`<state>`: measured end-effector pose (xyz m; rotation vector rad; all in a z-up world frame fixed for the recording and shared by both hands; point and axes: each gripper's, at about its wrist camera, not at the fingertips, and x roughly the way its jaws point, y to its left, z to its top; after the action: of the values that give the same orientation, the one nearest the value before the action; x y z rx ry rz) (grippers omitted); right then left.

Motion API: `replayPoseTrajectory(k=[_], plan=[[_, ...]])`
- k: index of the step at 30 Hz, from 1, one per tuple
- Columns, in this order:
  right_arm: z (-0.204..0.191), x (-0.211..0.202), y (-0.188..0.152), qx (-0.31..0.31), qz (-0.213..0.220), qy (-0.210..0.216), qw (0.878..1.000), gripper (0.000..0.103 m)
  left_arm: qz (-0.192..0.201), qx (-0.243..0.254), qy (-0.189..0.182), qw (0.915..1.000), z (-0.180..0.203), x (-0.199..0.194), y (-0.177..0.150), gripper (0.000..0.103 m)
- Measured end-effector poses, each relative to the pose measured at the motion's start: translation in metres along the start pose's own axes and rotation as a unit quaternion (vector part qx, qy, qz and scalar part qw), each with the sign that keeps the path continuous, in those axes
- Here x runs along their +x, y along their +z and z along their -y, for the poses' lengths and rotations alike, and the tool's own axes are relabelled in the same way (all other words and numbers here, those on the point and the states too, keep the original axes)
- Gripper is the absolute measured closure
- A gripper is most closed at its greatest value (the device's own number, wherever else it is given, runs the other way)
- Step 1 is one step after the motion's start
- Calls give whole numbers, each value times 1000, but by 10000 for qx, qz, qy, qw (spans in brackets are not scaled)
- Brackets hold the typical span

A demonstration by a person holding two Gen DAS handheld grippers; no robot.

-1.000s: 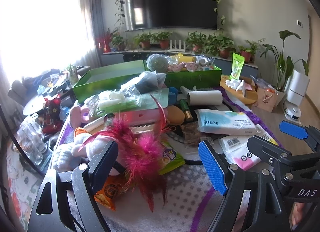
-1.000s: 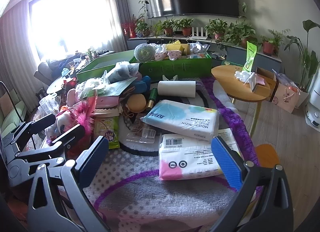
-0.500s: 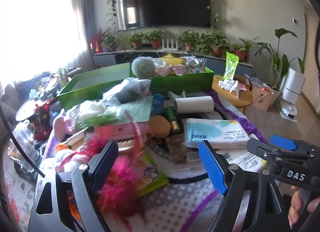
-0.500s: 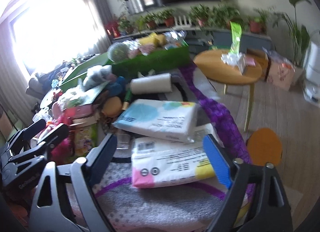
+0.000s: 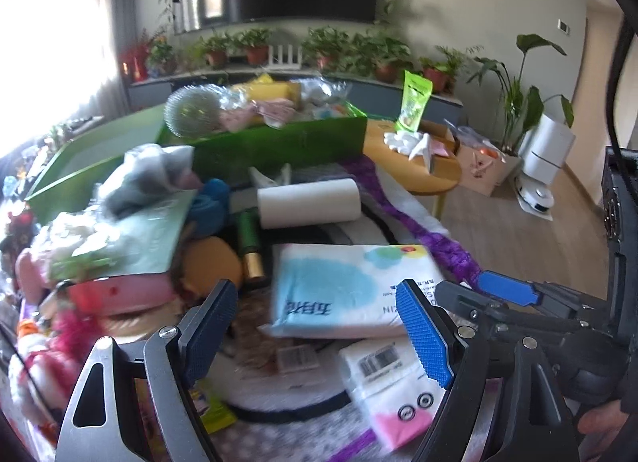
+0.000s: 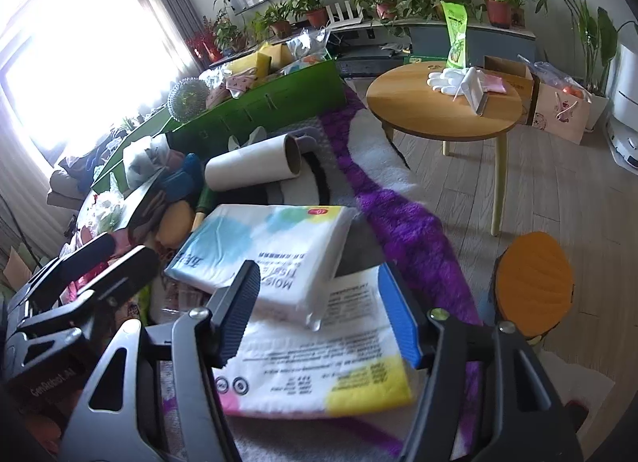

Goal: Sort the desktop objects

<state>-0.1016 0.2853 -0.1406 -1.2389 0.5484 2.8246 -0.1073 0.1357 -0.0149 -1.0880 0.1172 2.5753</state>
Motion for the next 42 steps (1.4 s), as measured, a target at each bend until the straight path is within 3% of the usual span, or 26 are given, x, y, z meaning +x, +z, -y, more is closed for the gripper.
replayPoseTrajectory(k=[10,14,24,25,26,29,36,38,40,42], plan=[[7,17,9,-75,-207,114,9997,43,-374,-103,-348,9986,-16,28,10,20],[6,22,11,-116,-241,97,9996,43,-407,-121,-425,9982,-21,34,12,27],[4,31,14,-94,-362,64,9993,44,-787,-146,-813,9935,-25,51,4,29],[4,31,14,-83,-369,64,9993,44,-840,-186,-875,9924,-27,54,3,32],[4,32,15,-72,-375,62,9993,44,-905,-230,-930,9913,-29,57,2,43],[3,36,16,-68,-392,42,9992,44,-902,-235,-924,9914,-33,59,2,51],[2,44,19,-54,-484,97,9988,44,-986,-311,-963,9900,-36,67,7,52],[1,46,20,-63,-509,133,9986,47,-1000,-219,-965,9901,-33,68,7,52],[-1,48,20,-94,-544,261,9981,58,-1006,-161,-966,9901,-31,68,6,52],[-5,49,20,-173,-536,242,9981,58,-1019,-101,-984,9899,-29,68,7,52]])
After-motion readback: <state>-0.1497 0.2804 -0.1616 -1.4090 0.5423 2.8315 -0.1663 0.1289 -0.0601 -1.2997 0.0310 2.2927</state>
